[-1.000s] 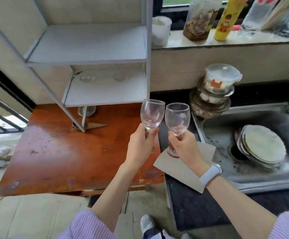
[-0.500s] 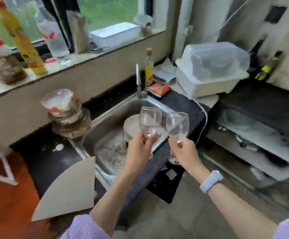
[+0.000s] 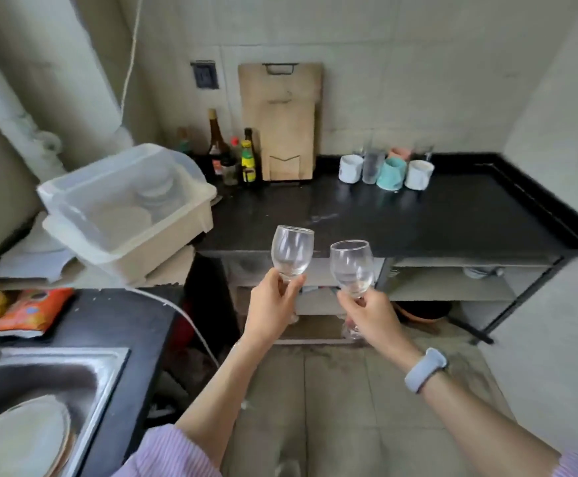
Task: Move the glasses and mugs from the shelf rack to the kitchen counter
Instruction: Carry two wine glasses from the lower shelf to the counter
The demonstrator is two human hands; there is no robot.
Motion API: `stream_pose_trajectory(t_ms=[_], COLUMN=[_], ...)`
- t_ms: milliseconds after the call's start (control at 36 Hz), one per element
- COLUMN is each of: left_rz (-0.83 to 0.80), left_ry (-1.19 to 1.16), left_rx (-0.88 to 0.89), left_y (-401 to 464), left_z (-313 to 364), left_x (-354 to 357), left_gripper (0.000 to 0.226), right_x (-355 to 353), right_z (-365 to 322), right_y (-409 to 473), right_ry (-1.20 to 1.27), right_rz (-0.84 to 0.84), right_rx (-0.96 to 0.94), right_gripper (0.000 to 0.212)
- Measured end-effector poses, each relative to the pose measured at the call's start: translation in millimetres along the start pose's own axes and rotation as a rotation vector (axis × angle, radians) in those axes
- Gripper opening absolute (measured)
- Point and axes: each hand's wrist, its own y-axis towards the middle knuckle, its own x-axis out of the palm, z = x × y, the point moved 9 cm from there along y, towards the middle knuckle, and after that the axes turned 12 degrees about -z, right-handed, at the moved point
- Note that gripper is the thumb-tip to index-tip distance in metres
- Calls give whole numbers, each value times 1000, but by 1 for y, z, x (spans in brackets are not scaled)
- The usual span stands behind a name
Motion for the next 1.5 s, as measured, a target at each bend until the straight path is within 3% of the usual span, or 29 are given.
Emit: stream_pose_trajectory(t_ms=[194,417,667,944,1056,1250,1500], left_rz=[-167,-289,-352,-250,-193,-114,-45], left_ry=[11,-18,-117,-1,31,10,-92], left_rx=[51,-20,-193,-295,-331,-405,-420], left_y=[128,283,409,503,542,597,635], left_z=[11,-7,-48,-99,-113,-141,-164], left_x=[78,128,174,206,218,245,266], left_gripper=[24,19,19,16,17,9,29], right_x=[-89,-155,-193,-232,-241,-254,-252], right_z=[44,73,130,184,206,245,258], right_y=[71,198,305,415,462,538,600], right_ry=[-13,44,70,-173,-74,41,-4], right_rz=[154,241,188,206,161,149,133], right_rx=[104,188,318,323,340,360,308], right_gripper=[30,31,26,31,21,29,27])
